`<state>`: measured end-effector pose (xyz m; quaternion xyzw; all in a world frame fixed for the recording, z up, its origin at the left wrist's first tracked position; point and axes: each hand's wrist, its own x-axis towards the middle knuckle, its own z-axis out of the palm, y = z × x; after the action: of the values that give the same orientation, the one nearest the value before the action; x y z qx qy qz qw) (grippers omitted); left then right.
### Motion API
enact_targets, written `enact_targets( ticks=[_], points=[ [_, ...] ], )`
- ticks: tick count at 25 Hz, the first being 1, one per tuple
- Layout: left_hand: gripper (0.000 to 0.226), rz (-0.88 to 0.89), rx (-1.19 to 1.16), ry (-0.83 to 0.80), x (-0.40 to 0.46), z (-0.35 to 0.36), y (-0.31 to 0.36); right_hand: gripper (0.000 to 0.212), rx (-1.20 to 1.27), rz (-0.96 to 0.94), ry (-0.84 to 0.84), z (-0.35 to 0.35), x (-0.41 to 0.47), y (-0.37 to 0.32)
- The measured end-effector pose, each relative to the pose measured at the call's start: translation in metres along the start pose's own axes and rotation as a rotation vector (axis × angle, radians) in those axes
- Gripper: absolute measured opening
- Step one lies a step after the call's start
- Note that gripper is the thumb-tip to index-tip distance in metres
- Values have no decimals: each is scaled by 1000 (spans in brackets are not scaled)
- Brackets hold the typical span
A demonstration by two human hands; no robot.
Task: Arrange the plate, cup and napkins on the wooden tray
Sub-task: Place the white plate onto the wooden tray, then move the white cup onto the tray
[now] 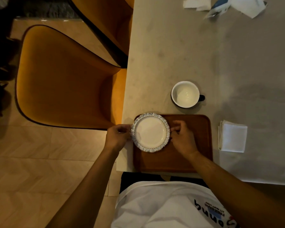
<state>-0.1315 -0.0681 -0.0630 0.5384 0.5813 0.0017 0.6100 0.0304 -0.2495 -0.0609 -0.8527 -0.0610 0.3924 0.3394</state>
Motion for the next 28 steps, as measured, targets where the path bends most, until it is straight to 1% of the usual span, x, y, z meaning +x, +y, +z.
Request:
enact_targets(
  ticks=[3, 5, 11, 16, 18, 19, 21, 22, 24, 26, 28],
  points=[
    [34, 1, -10, -8, -2, 0, 0, 18, 32, 36, 0, 0, 1, 3],
    [33, -9, -21, -2, -1, 0, 0, 15, 42, 30, 6, 2, 3, 2],
    [34, -41, -92, 4, 2, -3, -2, 15, 90, 25, -5, 2, 6, -2],
    [32, -45, -92, 8, 1, -1, 0, 18, 100, 25, -21, 2, 10, 0],
    [28, -65, -91, 29, 2, 1, -1, 20, 97, 25, -37, 0, 10, 1],
    [23, -64, -57, 66, 1, 2, 0, 21, 91, 28, -37, -2, 9, 1],
    [15, -38, 88, 183, 1, 5, -3, 21, 73, 29, -9, -9, 9, -1],
    [15, -8, 174, 231, -1, 7, 2, 21, 87, 34, 28, -16, 9, -4],
    [16, 84, 259, 260, 0, 18, 25, 21, 158, 50, 129, -41, 11, -10],
    [14, 163, 262, 203, 11, 37, 54, 24, 192, 35, 215, -63, 19, -19],
    [14, 178, 148, 65, 21, 69, 84, 35, 236, -23, 282, -82, 34, -23]
  ],
)
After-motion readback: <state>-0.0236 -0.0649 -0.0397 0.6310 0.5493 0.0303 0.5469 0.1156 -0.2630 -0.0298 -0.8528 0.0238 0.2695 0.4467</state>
